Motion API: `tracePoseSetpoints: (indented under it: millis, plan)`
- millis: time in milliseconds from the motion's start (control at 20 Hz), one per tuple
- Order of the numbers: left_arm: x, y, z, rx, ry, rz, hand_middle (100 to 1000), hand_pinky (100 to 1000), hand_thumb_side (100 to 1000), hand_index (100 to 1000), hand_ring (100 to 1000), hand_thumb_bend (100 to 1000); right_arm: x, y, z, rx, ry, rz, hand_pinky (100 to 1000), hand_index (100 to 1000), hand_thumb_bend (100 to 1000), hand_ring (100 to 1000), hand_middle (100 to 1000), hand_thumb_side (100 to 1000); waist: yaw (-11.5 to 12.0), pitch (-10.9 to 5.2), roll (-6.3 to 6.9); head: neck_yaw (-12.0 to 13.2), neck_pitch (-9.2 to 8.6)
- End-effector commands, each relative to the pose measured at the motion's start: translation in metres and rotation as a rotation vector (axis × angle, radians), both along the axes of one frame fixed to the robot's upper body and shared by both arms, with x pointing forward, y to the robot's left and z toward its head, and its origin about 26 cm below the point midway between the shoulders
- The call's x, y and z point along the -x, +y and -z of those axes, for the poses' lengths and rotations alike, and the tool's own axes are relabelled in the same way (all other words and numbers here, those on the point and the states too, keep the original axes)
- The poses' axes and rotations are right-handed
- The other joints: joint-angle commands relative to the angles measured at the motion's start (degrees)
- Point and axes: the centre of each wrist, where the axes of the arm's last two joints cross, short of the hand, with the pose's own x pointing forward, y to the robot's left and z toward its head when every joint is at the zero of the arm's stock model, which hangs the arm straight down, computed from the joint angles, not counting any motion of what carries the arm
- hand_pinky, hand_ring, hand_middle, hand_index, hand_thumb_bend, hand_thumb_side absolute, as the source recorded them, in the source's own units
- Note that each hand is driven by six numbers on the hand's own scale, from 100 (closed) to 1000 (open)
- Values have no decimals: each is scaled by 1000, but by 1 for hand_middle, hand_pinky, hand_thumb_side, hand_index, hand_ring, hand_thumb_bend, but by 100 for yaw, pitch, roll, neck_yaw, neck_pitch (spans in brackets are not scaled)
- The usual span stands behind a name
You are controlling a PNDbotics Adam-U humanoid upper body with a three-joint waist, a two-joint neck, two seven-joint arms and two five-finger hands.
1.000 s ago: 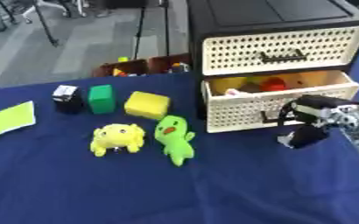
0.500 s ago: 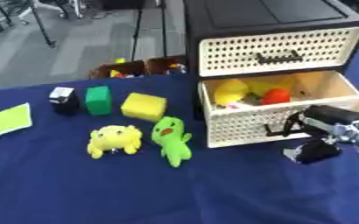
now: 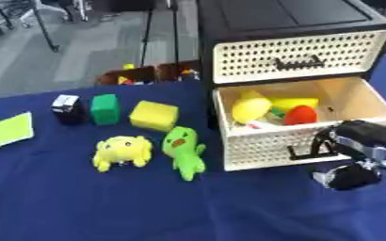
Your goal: Pick up objects from table and place into drawer.
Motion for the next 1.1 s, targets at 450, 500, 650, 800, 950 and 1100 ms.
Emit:
tracePoseSetpoints:
  millis: [450, 500, 650, 800, 950, 1100]
  plan:
    - [4, 4, -9, -15, -37, -15, 823, 722, 1000, 888, 804, 222, 9, -2, -9, 53, -35, 19, 100, 726, 185, 193, 100, 485, -33, -149, -6, 22, -94]
    - [4, 4, -9, -14, -36, -14, 823, 722, 1000, 888, 804, 222, 9, -3, -9, 53, -42, 19, 100, 728, 186, 192, 100, 489, -38, -148, -5, 21, -95]
    - [4, 3, -9, -15, -34, -14, 824, 722, 1000, 888, 804, 220, 9, -4, -14, 56, -96, 13, 100, 737, 183, 184, 100, 525, -45, -149, -2, 26, -89]
    - [4, 4, -9, -18, -34, -16, 823, 722, 1000, 888, 804, 220, 10, -7, -28, 72, -226, -1, 100, 742, 180, 179, 100, 557, -44, -158, -3, 64, -65]
    - [4, 4, -10, -20, -34, -17, 823, 722, 1000, 887, 804, 219, 11, -11, -42, 94, -341, -8, 100, 746, 177, 174, 100, 584, -49, -165, -12, 111, -50]
    - [4, 4, -10, -21, -34, -18, 823, 722, 1000, 887, 804, 219, 14, -15, -56, 93, -464, -18, 100, 744, 187, 169, 100, 589, -57, -174, -22, 210, -37]
